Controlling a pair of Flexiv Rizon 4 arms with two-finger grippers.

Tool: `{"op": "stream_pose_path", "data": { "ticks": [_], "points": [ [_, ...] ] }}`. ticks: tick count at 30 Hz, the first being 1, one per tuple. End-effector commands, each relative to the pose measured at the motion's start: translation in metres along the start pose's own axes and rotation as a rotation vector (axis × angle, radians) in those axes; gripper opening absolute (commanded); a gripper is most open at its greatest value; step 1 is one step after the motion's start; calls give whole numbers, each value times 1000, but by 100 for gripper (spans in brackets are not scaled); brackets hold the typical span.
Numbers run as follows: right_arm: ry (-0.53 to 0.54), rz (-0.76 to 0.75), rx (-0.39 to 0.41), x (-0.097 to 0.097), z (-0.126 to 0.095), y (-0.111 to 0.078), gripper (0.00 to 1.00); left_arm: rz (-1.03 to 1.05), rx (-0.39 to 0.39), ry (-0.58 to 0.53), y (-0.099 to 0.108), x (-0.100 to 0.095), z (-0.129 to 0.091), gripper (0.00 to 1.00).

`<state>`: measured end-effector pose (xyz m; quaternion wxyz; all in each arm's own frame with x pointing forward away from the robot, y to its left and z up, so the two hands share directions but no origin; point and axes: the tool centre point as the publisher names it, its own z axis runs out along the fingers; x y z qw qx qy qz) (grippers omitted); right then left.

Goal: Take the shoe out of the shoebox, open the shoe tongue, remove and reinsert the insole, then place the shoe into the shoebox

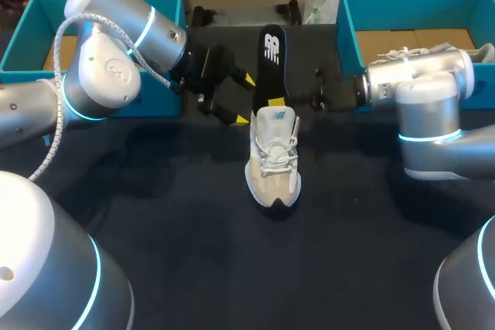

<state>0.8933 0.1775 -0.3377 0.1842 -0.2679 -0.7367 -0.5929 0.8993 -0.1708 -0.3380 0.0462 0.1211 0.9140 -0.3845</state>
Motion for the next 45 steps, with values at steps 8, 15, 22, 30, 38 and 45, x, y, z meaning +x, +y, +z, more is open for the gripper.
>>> {"op": "stream_pose_path", "data": {
  "ticks": [8,15,22,30,38,45],
  "points": [
    [-12,35,-2,5,3,-17,0,0,-4,2,-1,0,0,100],
    [-25,9,-6,6,0,-10,3,0,-4,2,-1,0,0,100],
    [-35,-24,-1,6,-4,5,24,0,-4,2,-1,0,0,100],
    [-37,-41,12,3,-5,14,21,0,-4,2,-1,0,0,100],
    [-30,-9,42,-5,-2,9,0,0,-4,2,-1,0,0,100],
    [-31,46,75,2,0,-8,0,0,-4,2,-1,0,0,100]
  ]
}}
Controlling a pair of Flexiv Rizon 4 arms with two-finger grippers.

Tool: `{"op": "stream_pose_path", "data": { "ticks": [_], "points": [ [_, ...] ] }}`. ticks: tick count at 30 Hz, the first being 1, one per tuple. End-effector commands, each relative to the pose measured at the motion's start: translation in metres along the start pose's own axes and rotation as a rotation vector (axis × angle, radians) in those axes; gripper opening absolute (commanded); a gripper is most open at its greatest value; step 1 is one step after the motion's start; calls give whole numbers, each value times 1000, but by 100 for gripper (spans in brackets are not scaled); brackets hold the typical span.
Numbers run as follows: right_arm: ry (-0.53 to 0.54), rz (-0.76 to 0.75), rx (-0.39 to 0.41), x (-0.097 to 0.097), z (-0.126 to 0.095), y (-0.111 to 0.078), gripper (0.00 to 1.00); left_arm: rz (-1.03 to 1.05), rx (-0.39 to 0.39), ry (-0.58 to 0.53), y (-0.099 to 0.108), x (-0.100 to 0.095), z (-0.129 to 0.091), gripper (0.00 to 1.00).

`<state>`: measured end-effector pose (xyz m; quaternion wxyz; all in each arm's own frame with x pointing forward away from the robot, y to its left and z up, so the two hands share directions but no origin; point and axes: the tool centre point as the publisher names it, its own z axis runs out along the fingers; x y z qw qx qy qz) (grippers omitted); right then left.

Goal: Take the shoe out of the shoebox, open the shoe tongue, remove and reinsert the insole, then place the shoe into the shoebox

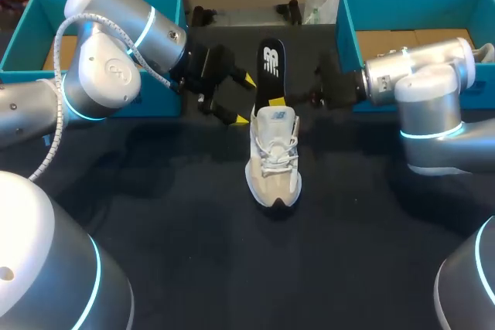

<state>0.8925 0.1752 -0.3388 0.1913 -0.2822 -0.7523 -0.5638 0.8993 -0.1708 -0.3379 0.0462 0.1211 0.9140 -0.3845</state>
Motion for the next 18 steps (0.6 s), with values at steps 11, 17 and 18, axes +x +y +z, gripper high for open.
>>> {"op": "stream_pose_path", "data": {
  "ticks": [11,17,18],
  "points": [
    [-26,42,37,10,-1,-18,0,0,-3,2,-1,0,0,100],
    [-44,-14,36,9,-4,1,22,0,-3,2,-1,0,0,100],
    [-43,-27,37,8,-4,6,24,0,-3,2,-1,0,0,100]
  ]
}}
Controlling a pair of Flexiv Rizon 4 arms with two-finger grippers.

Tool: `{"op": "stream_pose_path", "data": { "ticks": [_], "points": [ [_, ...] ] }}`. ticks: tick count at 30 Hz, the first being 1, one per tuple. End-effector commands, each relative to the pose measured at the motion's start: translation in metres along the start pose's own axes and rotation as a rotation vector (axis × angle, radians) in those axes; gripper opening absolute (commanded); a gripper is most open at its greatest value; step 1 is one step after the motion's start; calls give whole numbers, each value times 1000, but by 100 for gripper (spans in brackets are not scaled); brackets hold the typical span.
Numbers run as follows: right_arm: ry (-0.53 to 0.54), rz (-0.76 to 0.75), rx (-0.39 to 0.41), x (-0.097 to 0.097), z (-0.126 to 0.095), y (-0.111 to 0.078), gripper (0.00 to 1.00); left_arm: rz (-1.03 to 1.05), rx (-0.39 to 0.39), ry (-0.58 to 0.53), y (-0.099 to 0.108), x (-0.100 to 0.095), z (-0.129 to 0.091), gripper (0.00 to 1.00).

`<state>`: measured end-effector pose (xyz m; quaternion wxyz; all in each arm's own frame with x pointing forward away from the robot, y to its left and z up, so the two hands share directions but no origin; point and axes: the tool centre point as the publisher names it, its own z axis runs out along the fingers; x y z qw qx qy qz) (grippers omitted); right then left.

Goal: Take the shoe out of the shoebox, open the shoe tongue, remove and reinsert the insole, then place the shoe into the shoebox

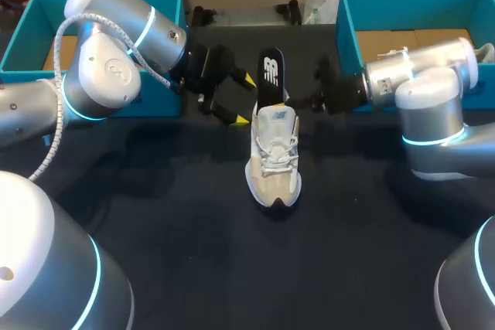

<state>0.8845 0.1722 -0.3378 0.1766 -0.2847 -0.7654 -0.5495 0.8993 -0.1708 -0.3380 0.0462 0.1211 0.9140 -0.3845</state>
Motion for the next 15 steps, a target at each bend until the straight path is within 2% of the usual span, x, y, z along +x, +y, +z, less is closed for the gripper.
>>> {"op": "stream_pose_path", "data": {
  "ticks": [1,7,8,9,10,15],
  "points": [
    [-3,-17,10,1,0,13,23,0,-3,2,-1,0,0,100],
    [12,-38,23,-9,3,24,20,0,-3,2,-1,0,0,100],
    [20,-39,22,-10,3,24,16,0,-3,2,-1,0,0,100],
    [31,-38,17,-11,3,24,3,0,-3,2,-1,0,0,100],
    [40,-37,13,-12,4,23,0,0,-3,2,-1,0,0,100],
    [46,-15,33,-10,6,14,0,0,-3,2,-1,0,0,100]
  ]
}}
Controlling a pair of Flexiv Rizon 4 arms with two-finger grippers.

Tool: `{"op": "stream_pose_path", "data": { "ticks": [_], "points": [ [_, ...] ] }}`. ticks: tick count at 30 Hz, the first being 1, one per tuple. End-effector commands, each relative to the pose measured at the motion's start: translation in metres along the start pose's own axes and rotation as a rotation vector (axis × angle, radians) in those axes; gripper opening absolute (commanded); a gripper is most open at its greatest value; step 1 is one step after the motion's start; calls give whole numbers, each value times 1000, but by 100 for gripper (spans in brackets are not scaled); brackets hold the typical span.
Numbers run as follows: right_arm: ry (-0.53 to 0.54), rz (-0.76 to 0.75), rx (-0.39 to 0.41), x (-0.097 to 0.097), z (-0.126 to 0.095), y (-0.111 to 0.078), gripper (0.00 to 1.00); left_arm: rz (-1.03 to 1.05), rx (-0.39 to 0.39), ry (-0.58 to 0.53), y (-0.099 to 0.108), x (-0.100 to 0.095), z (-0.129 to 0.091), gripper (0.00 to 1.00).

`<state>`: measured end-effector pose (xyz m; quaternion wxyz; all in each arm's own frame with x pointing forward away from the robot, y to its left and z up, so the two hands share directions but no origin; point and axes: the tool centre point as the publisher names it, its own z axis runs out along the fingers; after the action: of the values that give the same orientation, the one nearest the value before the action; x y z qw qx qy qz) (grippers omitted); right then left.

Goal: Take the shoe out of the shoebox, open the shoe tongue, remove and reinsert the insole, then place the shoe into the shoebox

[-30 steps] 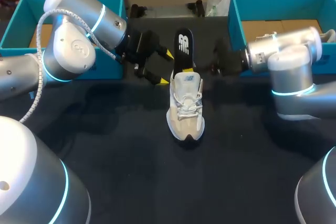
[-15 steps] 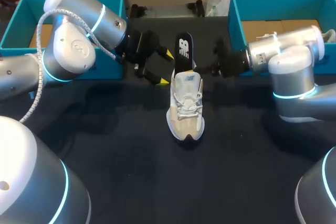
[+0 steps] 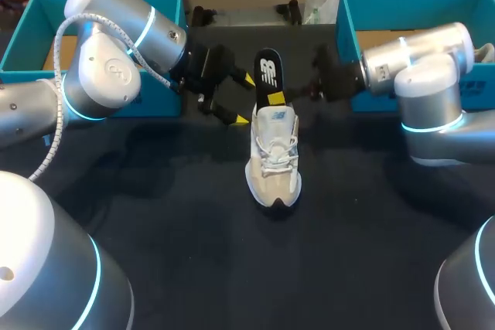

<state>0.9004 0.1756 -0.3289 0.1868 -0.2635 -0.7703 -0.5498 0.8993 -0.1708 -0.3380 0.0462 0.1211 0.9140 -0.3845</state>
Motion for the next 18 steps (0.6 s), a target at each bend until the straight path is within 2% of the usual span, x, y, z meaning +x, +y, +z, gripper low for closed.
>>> {"op": "stream_pose_path", "data": {
  "ticks": [1,10,15,18],
  "points": [
    [9,12,17,-3,5,-5,0,0,-3,2,-1,0,0,100],
    [25,65,52,9,10,-28,0,0,-3,2,-1,0,0,100],
    [25,76,58,10,12,-32,0,0,-3,2,-1,0,0,100],
    [-4,51,51,10,6,-24,18,0,-3,2,-1,0,0,100]
  ]
}}
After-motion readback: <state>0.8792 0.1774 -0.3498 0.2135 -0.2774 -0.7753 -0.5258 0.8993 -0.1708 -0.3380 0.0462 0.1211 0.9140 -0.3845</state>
